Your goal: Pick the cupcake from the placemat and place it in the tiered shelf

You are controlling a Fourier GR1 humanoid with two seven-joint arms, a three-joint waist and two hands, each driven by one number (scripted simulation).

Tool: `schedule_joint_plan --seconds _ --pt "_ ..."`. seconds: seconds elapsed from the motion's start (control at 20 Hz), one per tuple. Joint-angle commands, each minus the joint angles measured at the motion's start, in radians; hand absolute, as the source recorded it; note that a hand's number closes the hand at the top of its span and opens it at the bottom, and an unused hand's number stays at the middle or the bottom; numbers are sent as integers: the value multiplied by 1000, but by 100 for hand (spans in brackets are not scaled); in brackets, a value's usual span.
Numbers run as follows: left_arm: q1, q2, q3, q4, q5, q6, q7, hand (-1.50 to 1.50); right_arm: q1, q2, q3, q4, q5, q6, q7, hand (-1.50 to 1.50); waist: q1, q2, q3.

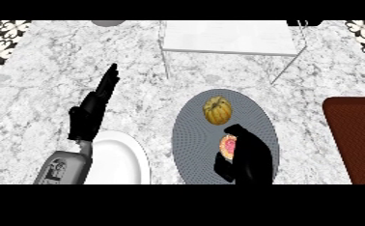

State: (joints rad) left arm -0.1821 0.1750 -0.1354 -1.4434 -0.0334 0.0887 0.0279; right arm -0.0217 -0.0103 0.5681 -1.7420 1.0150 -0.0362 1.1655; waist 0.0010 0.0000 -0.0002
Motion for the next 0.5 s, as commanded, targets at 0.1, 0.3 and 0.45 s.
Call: schedule_joint_plan --seconds 0.1,0.3,0.45 --pt "75 -36 -23 -20 -24 9 -36 0 -2 10 112 50 91 -42 157 150 4 -2 0" --pt "62 13 32 4 0 -46 -83 0 -28 10 28 -41 77 57 158 150 0 -1 0" --pt "28 -7 8 -39 -30 -26 13 0 -164 10 144 73 46 -63 225 150 12 0 0"
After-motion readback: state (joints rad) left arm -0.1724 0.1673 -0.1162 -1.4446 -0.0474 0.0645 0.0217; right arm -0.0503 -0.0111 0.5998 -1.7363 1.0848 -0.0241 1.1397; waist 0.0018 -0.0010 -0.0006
